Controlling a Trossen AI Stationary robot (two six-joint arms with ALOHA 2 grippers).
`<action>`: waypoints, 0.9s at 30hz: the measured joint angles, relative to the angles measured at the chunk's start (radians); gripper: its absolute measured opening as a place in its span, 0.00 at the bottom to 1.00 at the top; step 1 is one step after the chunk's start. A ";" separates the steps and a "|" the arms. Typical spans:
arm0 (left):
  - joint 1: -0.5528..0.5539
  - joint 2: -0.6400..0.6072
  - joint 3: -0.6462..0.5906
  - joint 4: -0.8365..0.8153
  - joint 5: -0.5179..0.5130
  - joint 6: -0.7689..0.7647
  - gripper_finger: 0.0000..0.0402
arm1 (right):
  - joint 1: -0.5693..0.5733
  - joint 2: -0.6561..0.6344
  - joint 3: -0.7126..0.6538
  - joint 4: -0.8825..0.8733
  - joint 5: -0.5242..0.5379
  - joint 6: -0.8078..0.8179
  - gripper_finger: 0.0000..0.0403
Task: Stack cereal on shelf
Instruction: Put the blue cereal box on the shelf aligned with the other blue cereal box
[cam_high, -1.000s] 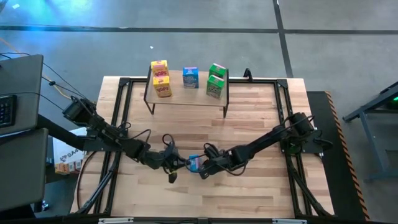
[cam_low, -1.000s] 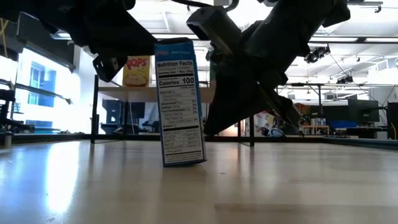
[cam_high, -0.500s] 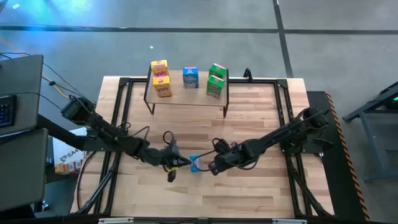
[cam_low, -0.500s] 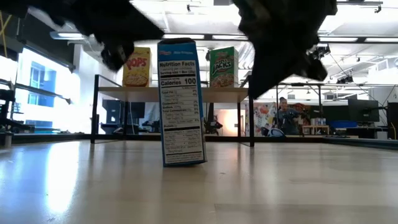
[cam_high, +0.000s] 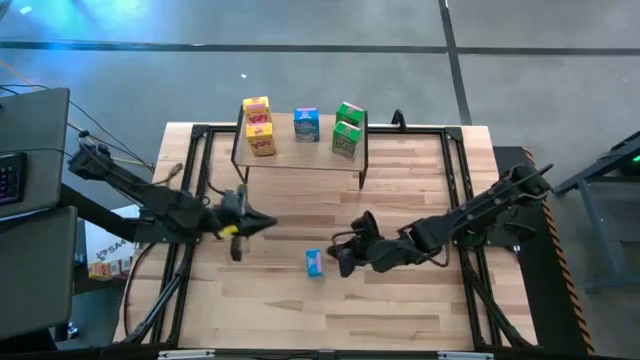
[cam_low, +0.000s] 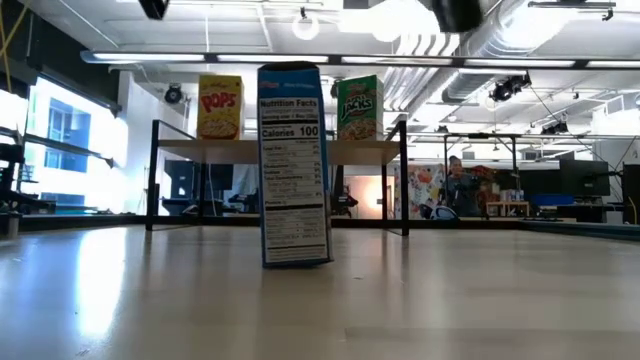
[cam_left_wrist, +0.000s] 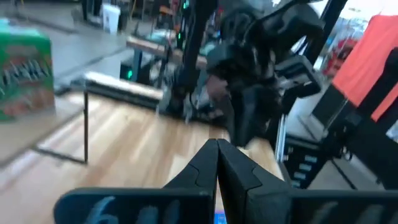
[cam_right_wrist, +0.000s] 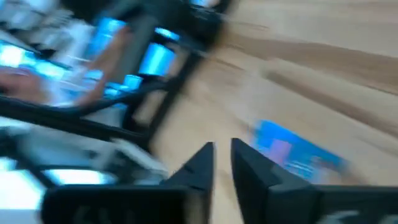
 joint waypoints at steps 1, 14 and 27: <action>0.000 -0.025 0.000 -0.004 -0.001 0.012 0.00 | -0.004 0.001 0.000 0.057 -0.007 -0.030 0.15; 0.022 -0.264 -0.001 -0.161 0.102 0.119 0.00 | -0.077 0.116 0.513 -0.187 0.040 -0.287 0.63; 0.024 -0.405 0.000 -0.278 0.194 0.127 0.00 | -0.095 0.520 1.070 -1.107 -0.153 0.345 0.64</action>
